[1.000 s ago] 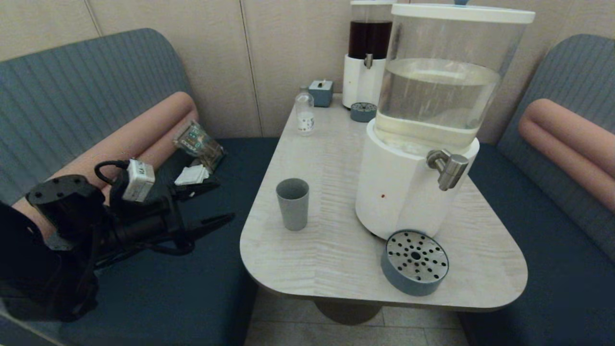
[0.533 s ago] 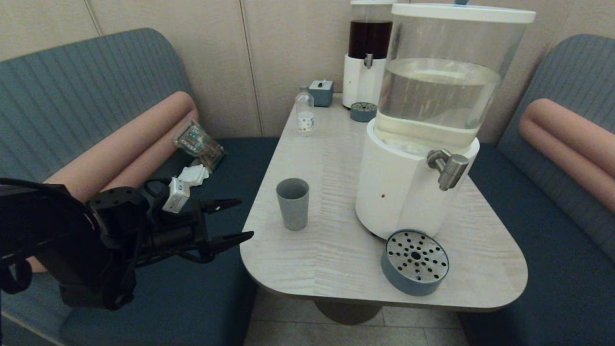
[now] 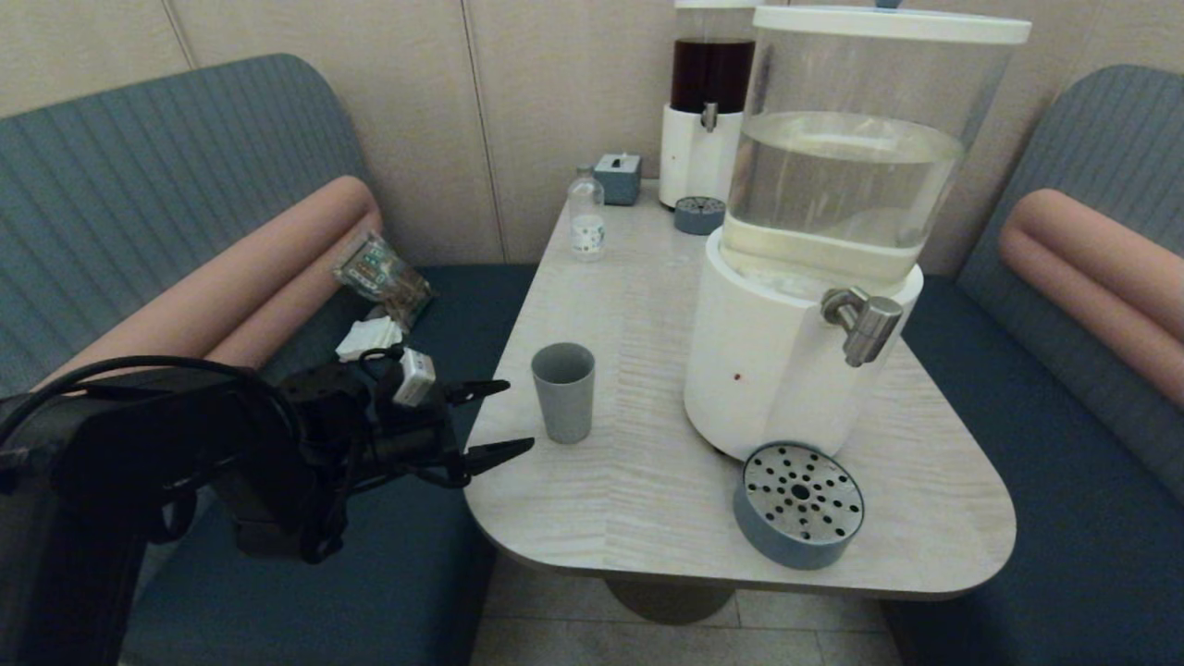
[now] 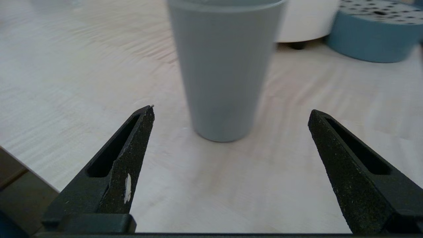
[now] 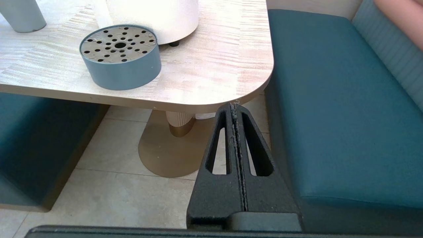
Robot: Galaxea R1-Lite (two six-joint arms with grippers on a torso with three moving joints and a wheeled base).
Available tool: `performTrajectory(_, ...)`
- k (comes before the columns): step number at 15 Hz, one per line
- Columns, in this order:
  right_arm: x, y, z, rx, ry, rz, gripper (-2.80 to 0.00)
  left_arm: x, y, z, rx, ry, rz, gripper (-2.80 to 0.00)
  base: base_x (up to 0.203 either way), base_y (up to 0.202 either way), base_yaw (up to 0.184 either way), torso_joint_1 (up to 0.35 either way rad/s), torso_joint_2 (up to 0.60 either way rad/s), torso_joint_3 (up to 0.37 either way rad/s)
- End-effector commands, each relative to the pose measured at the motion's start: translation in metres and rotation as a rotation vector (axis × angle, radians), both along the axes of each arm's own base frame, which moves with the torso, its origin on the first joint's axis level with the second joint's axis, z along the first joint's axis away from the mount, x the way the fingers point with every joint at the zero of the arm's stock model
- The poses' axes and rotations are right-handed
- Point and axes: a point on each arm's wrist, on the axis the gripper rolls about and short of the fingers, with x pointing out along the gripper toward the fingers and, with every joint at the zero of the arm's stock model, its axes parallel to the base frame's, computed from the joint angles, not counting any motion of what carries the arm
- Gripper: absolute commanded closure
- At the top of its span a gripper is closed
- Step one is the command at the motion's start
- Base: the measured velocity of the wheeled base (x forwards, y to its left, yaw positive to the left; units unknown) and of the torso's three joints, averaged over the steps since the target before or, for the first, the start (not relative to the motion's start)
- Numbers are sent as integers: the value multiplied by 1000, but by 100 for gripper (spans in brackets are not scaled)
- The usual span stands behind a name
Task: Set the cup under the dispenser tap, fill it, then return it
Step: Pick up the cup
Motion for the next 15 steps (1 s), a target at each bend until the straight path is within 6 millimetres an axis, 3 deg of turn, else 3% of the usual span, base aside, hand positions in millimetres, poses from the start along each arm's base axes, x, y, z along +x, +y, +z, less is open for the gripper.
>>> performTrajectory(1,0,0,0,0,-1,0,0,8,-7,-12,-4,3,-13,-280,0,0,0,0,0,0)
performTrajectory(5,0,0,0,0,-2,0,0,20,-25,-17,-21,-4,15,-280,0,0,0,0,0,0)
performTrajectory(12,0,0,0,0,-1,0,0,25,-58,-4,-68,-13,-9,-280,0,0,0,0,0,0)
performTrajectory(15,0,0,0,0,-1,0,0,34,-65,-8,-80,-27,3,-280,0,0,0,0,0,0)
